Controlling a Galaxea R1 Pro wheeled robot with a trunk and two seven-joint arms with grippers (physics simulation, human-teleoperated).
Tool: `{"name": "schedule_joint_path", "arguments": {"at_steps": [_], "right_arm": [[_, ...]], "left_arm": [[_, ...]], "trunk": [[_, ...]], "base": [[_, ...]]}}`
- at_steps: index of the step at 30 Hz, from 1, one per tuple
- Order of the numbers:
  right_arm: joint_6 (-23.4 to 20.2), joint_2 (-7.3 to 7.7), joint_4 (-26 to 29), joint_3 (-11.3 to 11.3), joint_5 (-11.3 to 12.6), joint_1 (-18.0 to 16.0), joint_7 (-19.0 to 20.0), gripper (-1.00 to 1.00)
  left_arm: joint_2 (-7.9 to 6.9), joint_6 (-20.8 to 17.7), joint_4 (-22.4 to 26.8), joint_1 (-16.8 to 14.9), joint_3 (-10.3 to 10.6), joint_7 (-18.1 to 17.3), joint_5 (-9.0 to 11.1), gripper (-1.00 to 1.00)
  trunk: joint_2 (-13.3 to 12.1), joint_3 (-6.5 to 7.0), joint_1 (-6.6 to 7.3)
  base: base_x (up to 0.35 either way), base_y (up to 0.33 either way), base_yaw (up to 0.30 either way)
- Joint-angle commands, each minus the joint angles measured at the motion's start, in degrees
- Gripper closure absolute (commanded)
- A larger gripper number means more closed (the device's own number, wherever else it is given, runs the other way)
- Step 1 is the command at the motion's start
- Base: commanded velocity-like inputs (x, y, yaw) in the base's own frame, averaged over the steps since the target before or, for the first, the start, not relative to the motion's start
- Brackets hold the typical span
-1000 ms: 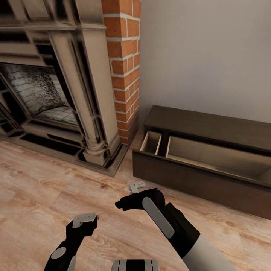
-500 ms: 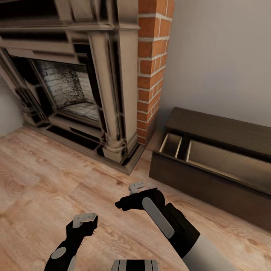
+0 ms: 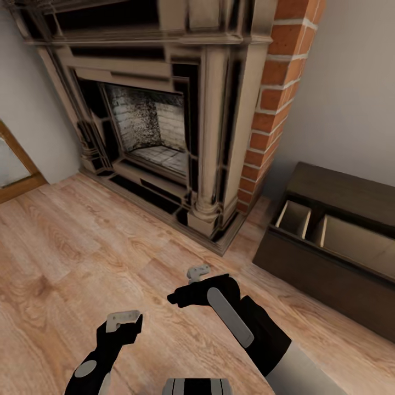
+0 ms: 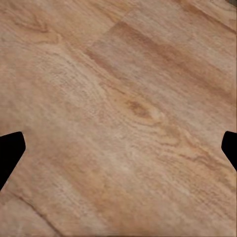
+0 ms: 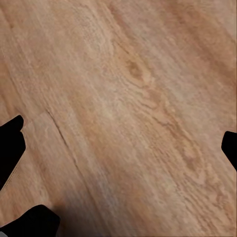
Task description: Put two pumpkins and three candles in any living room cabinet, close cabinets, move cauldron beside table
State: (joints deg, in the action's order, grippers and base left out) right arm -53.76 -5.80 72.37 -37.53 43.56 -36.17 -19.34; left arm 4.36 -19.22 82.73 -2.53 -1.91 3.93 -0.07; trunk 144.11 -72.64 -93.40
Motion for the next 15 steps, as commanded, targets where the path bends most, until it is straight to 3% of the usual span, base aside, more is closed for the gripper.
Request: {"name": "schedule_joint_path", "arguments": {"at_steps": [1, 15], "right_arm": [[-0.1, -0.01, 0.0, -0.1, 0.6, 0.0, -0.6, -1.0], [-0.1, -0.08, 0.0, -0.1, 0.6, 0.0, -0.3, -1.0]], "left_arm": [[0.03, -0.3, 0.1, 0.0, 0.0, 0.1, 0.0, -1.0], [0.03, -0.3, 0.0, 0.0, 0.0, 0.1, 0.0, -1.0]], "trunk": [[0.0, -0.04, 0.01], [0.0, -0.04, 0.01]], "base": [[0.0, 0.258, 0.29], [0.0, 0.258, 0.29]]}}
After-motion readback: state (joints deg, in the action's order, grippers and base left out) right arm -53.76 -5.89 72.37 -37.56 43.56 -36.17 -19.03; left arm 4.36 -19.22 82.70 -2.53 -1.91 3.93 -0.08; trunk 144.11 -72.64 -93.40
